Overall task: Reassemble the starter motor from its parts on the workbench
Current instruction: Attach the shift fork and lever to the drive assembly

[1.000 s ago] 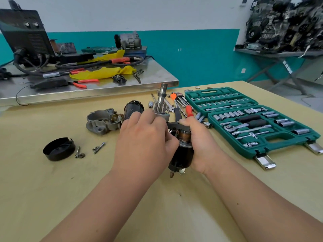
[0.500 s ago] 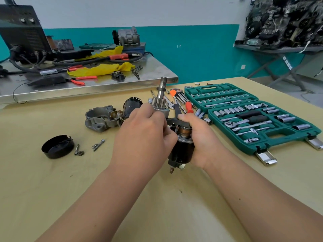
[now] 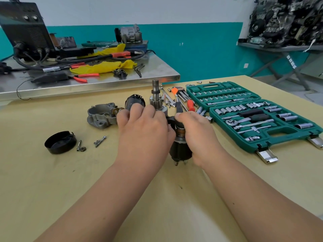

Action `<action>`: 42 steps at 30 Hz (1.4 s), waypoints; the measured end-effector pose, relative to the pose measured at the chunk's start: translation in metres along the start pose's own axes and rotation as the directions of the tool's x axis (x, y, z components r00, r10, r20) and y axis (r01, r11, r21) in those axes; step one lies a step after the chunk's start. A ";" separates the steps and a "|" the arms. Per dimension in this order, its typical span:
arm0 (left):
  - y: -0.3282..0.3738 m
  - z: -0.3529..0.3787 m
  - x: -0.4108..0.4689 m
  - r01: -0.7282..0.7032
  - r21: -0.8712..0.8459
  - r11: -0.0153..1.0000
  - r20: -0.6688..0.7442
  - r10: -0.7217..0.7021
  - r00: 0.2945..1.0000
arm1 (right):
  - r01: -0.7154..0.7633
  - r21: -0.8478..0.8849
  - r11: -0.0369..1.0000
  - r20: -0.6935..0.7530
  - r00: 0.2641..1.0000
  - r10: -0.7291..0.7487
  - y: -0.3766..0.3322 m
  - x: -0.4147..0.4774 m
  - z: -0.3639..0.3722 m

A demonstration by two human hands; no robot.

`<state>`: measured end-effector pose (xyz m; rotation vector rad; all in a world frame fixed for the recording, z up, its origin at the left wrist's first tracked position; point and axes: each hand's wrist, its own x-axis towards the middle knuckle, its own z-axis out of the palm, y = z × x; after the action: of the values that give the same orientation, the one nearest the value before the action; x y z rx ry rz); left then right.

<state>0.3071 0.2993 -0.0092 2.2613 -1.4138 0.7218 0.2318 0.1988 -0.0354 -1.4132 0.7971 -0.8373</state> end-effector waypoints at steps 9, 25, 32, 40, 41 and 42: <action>-0.005 0.003 -0.001 -0.083 -0.002 0.997 -0.019 0.083 0.996 | -0.054 -0.016 0.998 0.018 0.998 0.054 -0.001 -0.002 0.000; -0.020 -0.044 0.029 -0.424 0.237 0.874 0.309 0.346 0.886 | 0.062 -0.174 0.983 0.210 0.977 -0.025 -0.006 -0.001 -0.007; -0.004 -0.050 0.062 -0.450 0.161 0.879 0.599 0.275 0.752 | 0.094 -0.217 0.972 0.223 0.974 -0.045 -0.009 -0.003 -0.006; 0.007 -0.049 0.070 -0.510 0.188 0.839 0.677 0.266 0.687 | 0.099 -0.206 0.974 0.265 0.963 -0.042 -0.008 -0.002 -0.009; 0.007 -0.050 0.069 -0.523 0.179 0.834 0.683 0.278 0.676 | 0.097 -0.197 0.976 0.271 0.962 -0.041 -0.007 -0.002 -0.009; 0.008 -0.051 0.069 -0.534 0.167 0.829 0.691 0.288 0.663 | 0.097 -0.189 0.977 0.276 0.960 -0.042 -0.007 -0.003 -0.009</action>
<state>0.3138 0.2754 0.0736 2.6337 -2.3697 0.3278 0.2222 0.1967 -0.0281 -1.7021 0.6361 -0.6099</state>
